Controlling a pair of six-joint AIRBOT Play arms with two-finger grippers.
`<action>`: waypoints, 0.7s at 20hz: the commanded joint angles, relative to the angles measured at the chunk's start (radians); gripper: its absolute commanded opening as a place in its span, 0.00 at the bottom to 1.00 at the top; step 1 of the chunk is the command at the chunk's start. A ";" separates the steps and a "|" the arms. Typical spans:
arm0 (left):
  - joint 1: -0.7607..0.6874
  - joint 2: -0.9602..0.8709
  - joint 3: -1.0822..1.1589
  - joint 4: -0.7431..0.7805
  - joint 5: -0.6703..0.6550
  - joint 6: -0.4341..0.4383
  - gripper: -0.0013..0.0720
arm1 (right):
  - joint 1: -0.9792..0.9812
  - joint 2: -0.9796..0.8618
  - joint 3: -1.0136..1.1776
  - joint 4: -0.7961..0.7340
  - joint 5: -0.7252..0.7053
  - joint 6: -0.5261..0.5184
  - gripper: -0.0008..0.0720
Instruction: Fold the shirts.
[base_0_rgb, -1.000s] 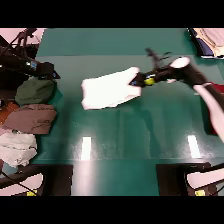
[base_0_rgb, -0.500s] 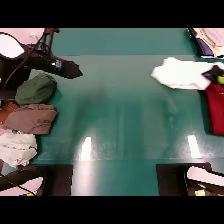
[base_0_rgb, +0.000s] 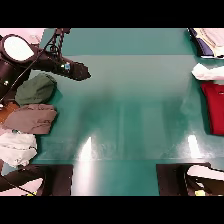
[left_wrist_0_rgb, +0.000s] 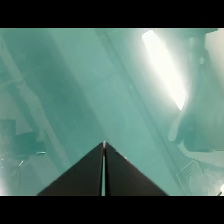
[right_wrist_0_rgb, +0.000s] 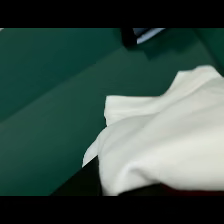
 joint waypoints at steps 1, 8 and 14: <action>-0.002 0.001 0.000 0.002 0.002 -0.005 0.05 | -0.033 -0.006 0.113 -0.005 0.036 0.000 0.03; -0.002 0.001 0.000 0.004 0.002 -0.004 0.05 | -0.072 0.019 0.196 -0.106 0.180 0.045 0.03; -0.003 0.001 0.000 0.020 0.002 -0.003 0.05 | -0.072 0.155 0.025 -0.421 0.217 0.172 0.03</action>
